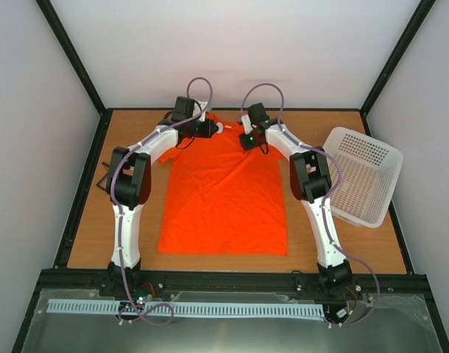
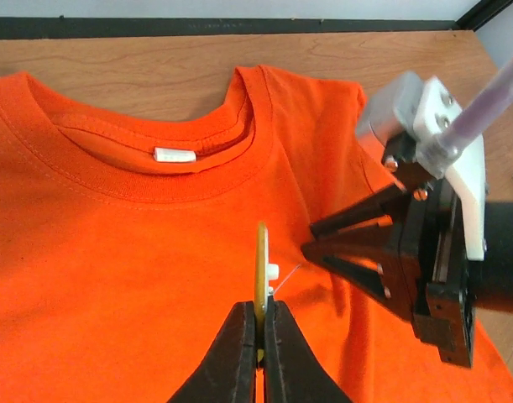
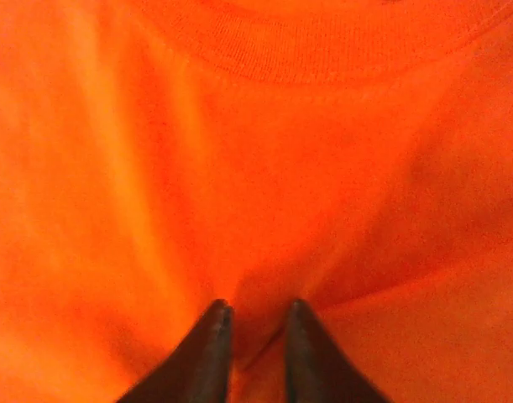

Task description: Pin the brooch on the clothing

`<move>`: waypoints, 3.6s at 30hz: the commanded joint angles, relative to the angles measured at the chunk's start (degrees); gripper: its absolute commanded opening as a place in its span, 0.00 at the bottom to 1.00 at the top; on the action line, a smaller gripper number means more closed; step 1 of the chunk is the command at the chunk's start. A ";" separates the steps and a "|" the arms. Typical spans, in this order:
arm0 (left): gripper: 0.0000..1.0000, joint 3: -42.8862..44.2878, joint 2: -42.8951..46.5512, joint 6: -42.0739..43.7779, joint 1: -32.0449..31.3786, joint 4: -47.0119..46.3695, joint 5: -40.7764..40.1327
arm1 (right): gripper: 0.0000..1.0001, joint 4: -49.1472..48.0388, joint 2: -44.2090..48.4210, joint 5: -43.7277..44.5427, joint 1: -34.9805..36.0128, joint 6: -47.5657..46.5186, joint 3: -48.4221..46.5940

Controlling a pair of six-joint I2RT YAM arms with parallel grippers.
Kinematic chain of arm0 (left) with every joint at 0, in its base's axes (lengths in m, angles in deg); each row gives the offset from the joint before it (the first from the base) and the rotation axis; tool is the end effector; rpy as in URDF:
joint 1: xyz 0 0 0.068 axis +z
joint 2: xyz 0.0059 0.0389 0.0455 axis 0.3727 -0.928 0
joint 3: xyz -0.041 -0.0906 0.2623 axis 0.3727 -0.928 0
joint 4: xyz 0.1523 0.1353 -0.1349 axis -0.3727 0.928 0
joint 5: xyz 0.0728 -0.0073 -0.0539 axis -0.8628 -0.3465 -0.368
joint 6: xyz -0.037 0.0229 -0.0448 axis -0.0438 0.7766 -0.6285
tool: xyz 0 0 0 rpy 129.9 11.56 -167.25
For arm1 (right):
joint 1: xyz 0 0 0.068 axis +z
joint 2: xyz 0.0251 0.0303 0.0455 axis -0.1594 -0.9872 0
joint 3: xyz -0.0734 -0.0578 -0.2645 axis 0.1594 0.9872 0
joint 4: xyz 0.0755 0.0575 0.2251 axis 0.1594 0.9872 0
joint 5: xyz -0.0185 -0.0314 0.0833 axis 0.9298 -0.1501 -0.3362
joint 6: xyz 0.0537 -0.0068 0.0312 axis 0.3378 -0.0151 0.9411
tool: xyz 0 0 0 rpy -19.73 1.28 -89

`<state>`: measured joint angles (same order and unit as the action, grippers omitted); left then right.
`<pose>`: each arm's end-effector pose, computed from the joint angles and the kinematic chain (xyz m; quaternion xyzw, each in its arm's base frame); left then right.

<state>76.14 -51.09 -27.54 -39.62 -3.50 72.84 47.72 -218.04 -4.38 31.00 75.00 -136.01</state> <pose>0.4696 -0.1716 0.2181 0.1200 0.8805 -0.3050 0.3426 0.4867 0.2009 0.1449 -0.2381 0.9332 0.0936 0.2525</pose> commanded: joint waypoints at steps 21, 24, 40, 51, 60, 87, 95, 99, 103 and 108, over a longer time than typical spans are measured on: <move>0.01 3.20 -2.91 0.63 -0.67 -2.03 8.07 | 0.48 8.41 3.61 -6.01 -3.79 -3.56 -3.81; 0.01 3.34 -3.35 0.89 -1.08 -2.05 8.71 | 0.54 5.63 6.09 -7.18 -3.83 -1.84 2.08; 0.01 -3.76 -3.62 20.87 -7.36 -11.73 6.18 | 0.62 -3.67 13.98 -27.39 -9.96 -5.20 12.24; 0.01 -8.41 -3.93 31.96 -7.57 -18.71 -0.69 | 0.67 -4.19 19.50 -30.37 -11.37 -40.43 19.99; 0.01 -6.77 -4.97 36.12 -7.58 -20.79 -4.03 | 0.66 -0.16 15.11 -27.06 -11.45 -57.89 17.93; 0.01 -12.51 -2.93 28.86 -3.09 -27.29 3.76 | 0.48 1.89 2.40 -25.19 -10.03 -49.85 6.97; 0.01 -10.93 -4.31 26.81 -4.15 -27.88 3.08 | 0.29 3.61 0.52 -26.47 -9.36 -49.89 4.64; 0.01 -11.53 -4.30 26.03 -4.29 -28.45 3.65 | 0.14 3.69 0.33 -26.87 -9.34 -49.37 4.07; 0.01 -11.80 -4.54 25.81 -4.87 -29.00 3.94 | 0.03 2.89 1.00 -27.97 -9.50 -47.55 2.67; 0.01 -10.90 -5.30 26.78 -6.32 -29.64 2.19 | 0.03 2.47 3.08 -31.46 -9.99 -45.81 2.84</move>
<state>63.17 -55.76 -0.83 -44.29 -30.47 75.09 50.85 -216.49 -32.12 21.31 27.44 -131.99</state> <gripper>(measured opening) 0.036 0.029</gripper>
